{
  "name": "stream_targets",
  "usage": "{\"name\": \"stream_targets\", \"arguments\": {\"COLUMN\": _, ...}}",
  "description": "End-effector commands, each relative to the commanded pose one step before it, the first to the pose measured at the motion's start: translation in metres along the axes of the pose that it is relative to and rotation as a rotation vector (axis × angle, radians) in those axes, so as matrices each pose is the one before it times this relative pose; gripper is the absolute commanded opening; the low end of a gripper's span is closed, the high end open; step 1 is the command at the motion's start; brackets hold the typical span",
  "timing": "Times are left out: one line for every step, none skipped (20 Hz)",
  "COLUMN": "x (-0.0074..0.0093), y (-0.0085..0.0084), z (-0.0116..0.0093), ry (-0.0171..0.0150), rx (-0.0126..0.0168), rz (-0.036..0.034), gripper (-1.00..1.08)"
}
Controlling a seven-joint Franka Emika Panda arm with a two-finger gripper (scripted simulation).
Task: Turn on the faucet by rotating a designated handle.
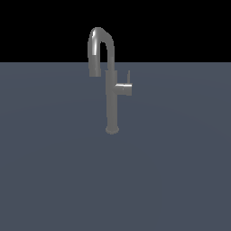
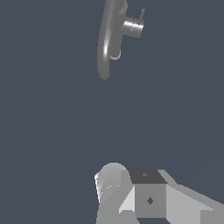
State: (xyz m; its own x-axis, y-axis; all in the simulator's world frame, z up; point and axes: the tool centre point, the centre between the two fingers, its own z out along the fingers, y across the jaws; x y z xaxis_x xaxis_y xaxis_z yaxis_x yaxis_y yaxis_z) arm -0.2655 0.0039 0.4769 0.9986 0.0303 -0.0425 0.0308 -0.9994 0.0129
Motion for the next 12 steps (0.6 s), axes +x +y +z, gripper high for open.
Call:
{"name": "stream_targets", "arguments": {"x": 0.0, "y": 0.00001, "z": 0.0, "ry": 0.0, "rx": 0.0, "rz": 0.0, "gripper": -1.0}}
{"name": "stream_targets", "arguments": {"x": -0.00002, "y": -0.00033, "z": -0.0001, "ry": 0.0, "rx": 0.0, "rz": 0.0, "gripper": -1.0}}
{"name": "stream_targets", "arguments": {"x": 0.00054, "y": 0.00021, "z": 0.00008, "ry": -0.00129, "rx": 0.0016, "rz": 0.00157, "gripper": -1.0}}
{"name": "stream_targets", "arguments": {"x": 0.00063, "y": -0.00018, "z": -0.00003, "ry": -0.00158, "rx": 0.00197, "rz": 0.00191, "gripper": -1.0}}
{"name": "stream_targets", "arguments": {"x": 0.00091, "y": -0.00018, "z": -0.00002, "ry": -0.00228, "rx": 0.00285, "rz": 0.00277, "gripper": -1.0}}
{"name": "stream_targets", "arguments": {"x": 0.00115, "y": -0.00029, "z": -0.00005, "ry": -0.00288, "rx": 0.00359, "rz": 0.00349, "gripper": -1.0}}
{"name": "stream_targets", "arguments": {"x": 0.00142, "y": -0.00032, "z": -0.00005, "ry": -0.00356, "rx": 0.00444, "rz": 0.00432, "gripper": -1.0}}
{"name": "stream_targets", "arguments": {"x": 0.00168, "y": -0.00039, "z": -0.00006, "ry": -0.0042, "rx": 0.00524, "rz": 0.0051, "gripper": -1.0}}
{"name": "stream_targets", "arguments": {"x": 0.00195, "y": -0.00044, "z": -0.00007, "ry": -0.00488, "rx": 0.00608, "rz": 0.00592, "gripper": -1.0}}
{"name": "stream_targets", "arguments": {"x": 0.00221, "y": -0.00052, "z": -0.00008, "ry": -0.00552, "rx": 0.00689, "rz": 0.00671, "gripper": -1.0}}
{"name": "stream_targets", "arguments": {"x": 0.00248, "y": -0.00057, "z": -0.00009, "ry": -0.00621, "rx": 0.00775, "rz": 0.00754, "gripper": -1.0}}
{"name": "stream_targets", "arguments": {"x": 0.00276, "y": -0.00063, "z": -0.0001, "ry": -0.0069, "rx": 0.00861, "rz": 0.00838, "gripper": -1.0}}
